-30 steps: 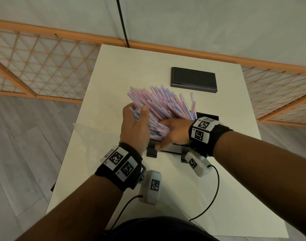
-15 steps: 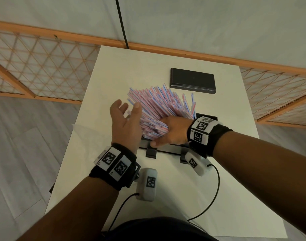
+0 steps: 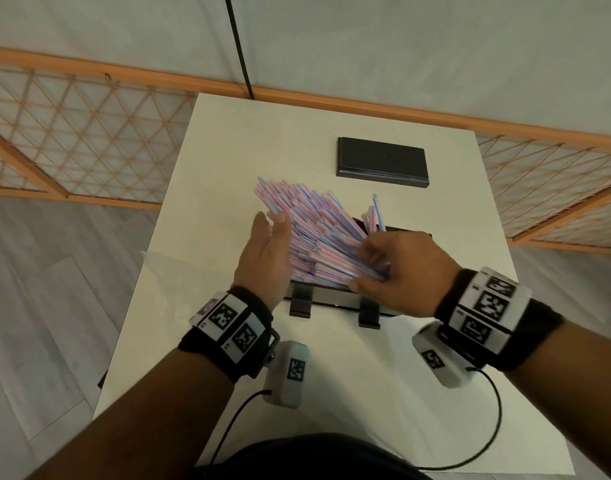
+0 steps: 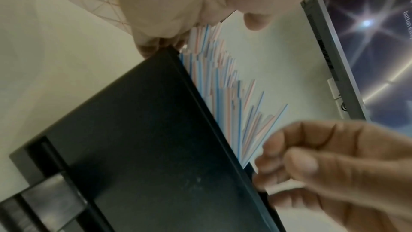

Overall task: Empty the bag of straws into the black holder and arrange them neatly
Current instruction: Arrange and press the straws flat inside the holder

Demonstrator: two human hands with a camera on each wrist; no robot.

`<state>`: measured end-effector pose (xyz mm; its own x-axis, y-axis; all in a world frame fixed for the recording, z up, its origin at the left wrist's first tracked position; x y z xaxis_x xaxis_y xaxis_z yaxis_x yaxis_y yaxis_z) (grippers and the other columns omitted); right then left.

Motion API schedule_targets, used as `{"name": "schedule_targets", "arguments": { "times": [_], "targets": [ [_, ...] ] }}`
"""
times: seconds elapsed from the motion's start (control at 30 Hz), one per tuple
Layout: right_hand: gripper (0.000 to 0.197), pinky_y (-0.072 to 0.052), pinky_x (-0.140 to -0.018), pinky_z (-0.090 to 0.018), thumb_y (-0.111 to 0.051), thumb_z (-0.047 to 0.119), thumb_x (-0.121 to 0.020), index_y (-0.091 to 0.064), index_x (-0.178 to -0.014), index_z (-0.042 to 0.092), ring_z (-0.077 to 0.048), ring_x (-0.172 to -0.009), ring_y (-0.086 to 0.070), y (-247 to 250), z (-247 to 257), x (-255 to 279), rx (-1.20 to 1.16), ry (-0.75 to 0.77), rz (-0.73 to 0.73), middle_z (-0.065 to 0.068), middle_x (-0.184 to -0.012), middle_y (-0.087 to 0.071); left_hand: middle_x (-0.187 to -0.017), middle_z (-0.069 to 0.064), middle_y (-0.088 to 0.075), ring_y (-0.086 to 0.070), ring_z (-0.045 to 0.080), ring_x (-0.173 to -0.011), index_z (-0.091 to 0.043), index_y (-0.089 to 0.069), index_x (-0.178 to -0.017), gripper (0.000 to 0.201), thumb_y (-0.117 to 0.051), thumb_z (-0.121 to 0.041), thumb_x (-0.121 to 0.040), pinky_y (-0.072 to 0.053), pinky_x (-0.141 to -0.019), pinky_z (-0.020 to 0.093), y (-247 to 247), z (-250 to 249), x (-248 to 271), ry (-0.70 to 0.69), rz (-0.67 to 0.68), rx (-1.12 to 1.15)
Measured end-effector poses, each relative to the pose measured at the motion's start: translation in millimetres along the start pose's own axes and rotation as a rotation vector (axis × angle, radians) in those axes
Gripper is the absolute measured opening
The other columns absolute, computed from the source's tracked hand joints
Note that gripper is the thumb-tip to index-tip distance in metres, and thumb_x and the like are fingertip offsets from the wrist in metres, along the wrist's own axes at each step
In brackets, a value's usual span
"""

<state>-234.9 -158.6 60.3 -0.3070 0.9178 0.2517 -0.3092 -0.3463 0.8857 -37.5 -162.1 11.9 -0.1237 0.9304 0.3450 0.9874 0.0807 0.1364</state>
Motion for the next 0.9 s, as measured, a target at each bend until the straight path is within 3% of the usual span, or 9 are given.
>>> {"name": "schedule_targets", "arguments": {
  "times": [0.07,0.13,0.23,0.33,0.43,0.57,0.73,0.83,0.9],
  "targets": [
    [0.039,-0.052,-0.078,-0.029,-0.076,0.048,-0.075,-0.067,-0.098,0.018,-0.018,-0.084,-0.065,-7.3,-13.9,5.9,0.027,-0.101,0.108,0.003,-0.089,-0.069,-0.16,0.003,-0.039,-0.037,0.024,-0.147,-0.022,-0.023,-0.16,0.088,-0.026,-0.078,-0.092,-0.027,-0.118,0.034,-3.0,-2.3,2.0,0.009,0.069,-0.018],
    [0.045,-0.051,-0.088,-0.031,-0.073,0.05,-0.078,-0.067,-0.111,0.021,-0.019,-0.095,-0.065,-20.2,-18.4,7.6,0.011,-0.123,0.21,0.002,-0.101,-0.071,-0.158,0.002,-0.042,-0.04,0.025,-0.145,-0.025,-0.026,-0.159,0.095,-0.026,-0.084,-0.085,-0.03,-0.122,0.046,-5.7,-2.6,2.9,0.017,0.078,-0.032],
    [0.05,-0.048,-0.094,-0.029,-0.071,0.051,-0.08,-0.063,-0.124,0.029,-0.016,-0.106,-0.063,-34.7,-11.8,1.9,-0.073,-0.019,0.21,0.006,-0.113,-0.069,-0.153,0.009,-0.048,-0.044,0.028,-0.142,-0.019,-0.036,-0.154,0.075,-0.031,-0.068,-0.098,-0.034,-0.119,0.047,-8.3,-5.8,6.0,0.002,0.006,-0.026],
    [0.039,-0.052,-0.082,-0.031,-0.065,0.057,-0.082,-0.065,-0.107,0.028,-0.018,-0.089,-0.064,-44.5,-10.7,-9.4,-0.034,-0.051,0.234,0.005,-0.093,-0.068,-0.142,0.024,-0.052,-0.048,0.044,-0.131,-0.013,-0.045,-0.143,0.057,-0.033,-0.053,-0.105,-0.041,-0.108,0.053,-7.5,-7.2,7.7,-0.012,-0.049,-0.059],
    [0.051,-0.054,-0.076,-0.033,-0.054,0.074,-0.077,-0.061,-0.097,0.028,-0.019,-0.08,-0.061,-53.3,-11.2,-15.9,0.035,-0.126,0.266,0.005,-0.084,-0.063,-0.143,0.016,-0.055,-0.05,0.036,-0.133,-0.014,-0.043,-0.147,0.058,-0.032,-0.053,-0.105,-0.04,-0.109,0.043,-6.3,-5.8,8.7,-0.005,-0.032,-0.067],
    [0.054,-0.052,-0.082,-0.033,-0.054,0.072,-0.079,-0.061,-0.108,0.027,-0.018,-0.088,-0.062,-56.4,-2.0,-22.5,0.015,-0.089,0.282,0.005,-0.094,-0.065,-0.143,0.022,-0.053,-0.05,0.04,-0.132,-0.011,-0.043,-0.147,0.09,-0.027,-0.075,-0.086,-0.04,-0.112,0.054,-6.4,-3.8,12.0,0.044,-0.006,-0.079],
    [0.068,-0.05,-0.091,-0.034,-0.052,0.081,-0.071,-0.058,-0.114,0.029,-0.019,-0.101,-0.061,-53.4,3.1,-29.5,0.051,-0.144,0.358,0.004,-0.108,-0.064,-0.114,0.002,-0.061,-0.056,0.031,-0.119,-0.015,-0.048,-0.136,0.064,-0.029,-0.065,-0.101,-0.043,-0.101,0.041,-4.1,0.8,9.0,0.042,-0.003,-0.107],
    [0.066,-0.048,-0.096,-0.035,-0.058,0.076,-0.074,-0.056,-0.12,0.03,-0.019,-0.106,-0.058,-49.0,8.5,-33.6,0.013,-0.157,0.417,0.005,-0.114,-0.063,-0.145,0.005,-0.053,-0.046,0.028,-0.139,-0.014,-0.035,-0.153,0.088,-0.025,-0.077,-0.092,-0.035,-0.115,0.043,-4.9,3.6,7.2,0.055,0.054,-0.09],
    [0.058,-0.049,-0.093,-0.035,-0.061,0.073,-0.074,-0.06,-0.113,0.029,-0.019,-0.103,-0.059,-46.1,9.9,-36.2,0.019,-0.172,0.443,0.005,-0.108,-0.064,-0.14,0.002,-0.054,-0.046,0.027,-0.138,-0.013,-0.036,-0.152,0.09,-0.026,-0.078,-0.091,-0.035,-0.112,0.041,-4.6,3.1,6.2,0.055,0.044,-0.073]
  ]
}}
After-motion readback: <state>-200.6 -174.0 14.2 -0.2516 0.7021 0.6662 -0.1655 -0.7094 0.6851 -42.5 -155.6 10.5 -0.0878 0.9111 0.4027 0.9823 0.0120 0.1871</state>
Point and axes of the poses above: each hand's wrist, its own x-axis away from the middle knuckle, its own y-axis out of the back of the hand, z = x × y, the point moved 3 cm from there along -x, towards the middle knuckle
